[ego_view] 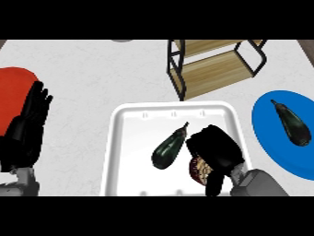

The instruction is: Pick the cupcake from the tray and place it in the tiered shelf

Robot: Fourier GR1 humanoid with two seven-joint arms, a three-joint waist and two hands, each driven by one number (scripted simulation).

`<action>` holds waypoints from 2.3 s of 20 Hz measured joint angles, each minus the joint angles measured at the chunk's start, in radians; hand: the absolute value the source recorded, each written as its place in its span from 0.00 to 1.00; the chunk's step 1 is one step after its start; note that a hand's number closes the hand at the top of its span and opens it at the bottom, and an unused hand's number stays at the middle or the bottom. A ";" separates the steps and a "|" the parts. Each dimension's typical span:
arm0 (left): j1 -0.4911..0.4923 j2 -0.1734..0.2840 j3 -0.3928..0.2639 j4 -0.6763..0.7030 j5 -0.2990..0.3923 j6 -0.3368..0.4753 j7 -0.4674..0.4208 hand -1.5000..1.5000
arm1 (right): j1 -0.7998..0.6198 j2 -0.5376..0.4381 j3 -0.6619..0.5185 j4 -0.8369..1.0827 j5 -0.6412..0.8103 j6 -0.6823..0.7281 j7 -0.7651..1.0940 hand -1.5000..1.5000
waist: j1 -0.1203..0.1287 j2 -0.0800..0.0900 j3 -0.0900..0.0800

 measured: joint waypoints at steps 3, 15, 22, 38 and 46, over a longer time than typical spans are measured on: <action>0.005 0.001 0.004 -0.007 0.004 -0.004 0.005 0.50 | 0.037 0.007 -0.098 -0.008 -0.046 0.003 0.053 1.00 | 0.000 0.003 0.002; 0.000 -0.005 0.006 -0.020 -0.005 -0.005 0.030 0.50 | 0.088 0.182 -0.320 -0.422 -0.307 0.154 0.290 1.00 | -0.006 0.005 0.006; 0.013 -0.006 0.008 -0.025 -0.009 -0.011 0.020 0.50 | -0.073 0.230 -0.511 -0.629 -0.423 0.210 0.552 1.00 | 0.002 0.006 0.006; -0.024 -0.018 0.020 -0.014 -0.025 -0.030 0.036 0.50 | -0.420 0.070 -0.764 -0.259 -0.464 0.067 0.512 1.00 | 0.016 0.012 0.007; -0.046 -0.025 0.030 0.007 -0.028 -0.037 0.029 0.50 | -0.496 0.061 -0.763 0.049 -0.401 -0.152 0.336 1.00 | 0.020 0.013 0.007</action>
